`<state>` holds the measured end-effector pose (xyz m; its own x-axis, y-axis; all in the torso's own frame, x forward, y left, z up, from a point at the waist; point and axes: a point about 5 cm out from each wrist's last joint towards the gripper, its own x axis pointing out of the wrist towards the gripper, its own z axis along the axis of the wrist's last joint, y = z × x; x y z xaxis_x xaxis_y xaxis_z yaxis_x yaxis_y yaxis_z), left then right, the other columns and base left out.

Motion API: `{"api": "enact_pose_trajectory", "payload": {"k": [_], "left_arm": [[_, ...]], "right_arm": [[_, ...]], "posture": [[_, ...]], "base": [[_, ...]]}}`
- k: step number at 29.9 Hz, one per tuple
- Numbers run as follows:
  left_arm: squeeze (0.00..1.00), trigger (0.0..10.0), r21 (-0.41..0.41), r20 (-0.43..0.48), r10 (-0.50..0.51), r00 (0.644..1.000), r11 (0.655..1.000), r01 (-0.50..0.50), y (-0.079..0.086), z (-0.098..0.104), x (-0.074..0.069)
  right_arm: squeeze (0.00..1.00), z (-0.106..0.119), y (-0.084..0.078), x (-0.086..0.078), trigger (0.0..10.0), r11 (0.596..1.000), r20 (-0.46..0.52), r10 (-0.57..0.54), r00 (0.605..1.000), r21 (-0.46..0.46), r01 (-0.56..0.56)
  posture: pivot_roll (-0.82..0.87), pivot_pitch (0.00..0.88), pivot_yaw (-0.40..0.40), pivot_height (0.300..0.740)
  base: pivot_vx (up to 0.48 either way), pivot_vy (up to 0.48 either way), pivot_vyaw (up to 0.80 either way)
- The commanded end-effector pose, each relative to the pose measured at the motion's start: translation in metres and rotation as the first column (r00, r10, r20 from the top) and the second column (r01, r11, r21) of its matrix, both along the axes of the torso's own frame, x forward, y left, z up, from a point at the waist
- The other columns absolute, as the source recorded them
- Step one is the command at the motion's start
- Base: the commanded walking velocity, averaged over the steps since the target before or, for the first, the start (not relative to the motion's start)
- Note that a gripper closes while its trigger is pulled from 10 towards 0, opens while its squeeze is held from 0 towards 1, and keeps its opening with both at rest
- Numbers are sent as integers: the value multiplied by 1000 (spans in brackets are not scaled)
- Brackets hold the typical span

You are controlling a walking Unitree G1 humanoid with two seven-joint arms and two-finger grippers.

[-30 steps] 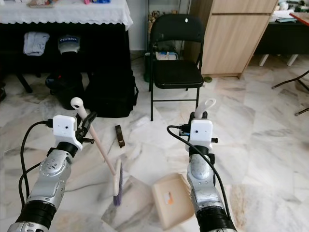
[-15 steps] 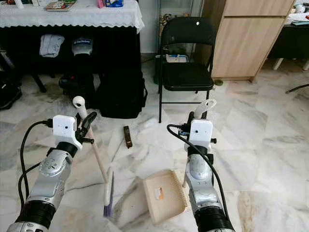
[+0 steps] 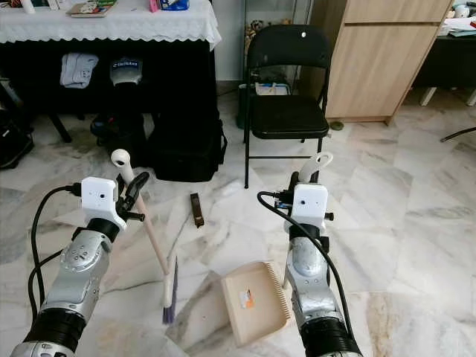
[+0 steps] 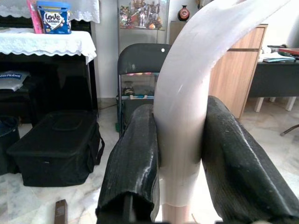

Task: Sweep floor

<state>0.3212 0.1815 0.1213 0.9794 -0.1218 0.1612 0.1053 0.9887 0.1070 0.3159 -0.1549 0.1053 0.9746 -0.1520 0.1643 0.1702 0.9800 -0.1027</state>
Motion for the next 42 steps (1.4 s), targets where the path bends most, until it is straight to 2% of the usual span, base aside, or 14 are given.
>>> {"api": "enact_pose_trajectory", "payload": {"k": [1, 32, 38, 42], "left_arm": [[0, 10000, 15, 17, 0, 1000, 1000, 0, 1, 5, 2], [0, 10000, 18, 15, 35, 999, 999, -35, 5, 2, 0], [0, 10000, 22, 15, 33, 999, 999, -33, 5, 3, 2], [0, 10000, 23, 16, 28, 999, 999, -28, 5, 4, 2]], "right_arm": [[0, 12, 2, 4, 10000, 1000, 54, 12, 998, -7, -12], [0, 11, 4, 3, 10000, 999, 46, 35, 998, -22, -34], [0, 9, 7, 2, 10000, 998, 39, 49, 998, -47, -47], [0, 9, 10, 3, 10000, 997, 40, 55, 998, -60, -53]], "posture": [[-40, 59, 13, 740], [-70, 54, -2, 740], [-75, 42, 9, 740], [-75, 40, 11, 740]], "base": [[255, 0, 0], [291, 0, 0], [299, 0, 0], [300, 0, 528]]}}
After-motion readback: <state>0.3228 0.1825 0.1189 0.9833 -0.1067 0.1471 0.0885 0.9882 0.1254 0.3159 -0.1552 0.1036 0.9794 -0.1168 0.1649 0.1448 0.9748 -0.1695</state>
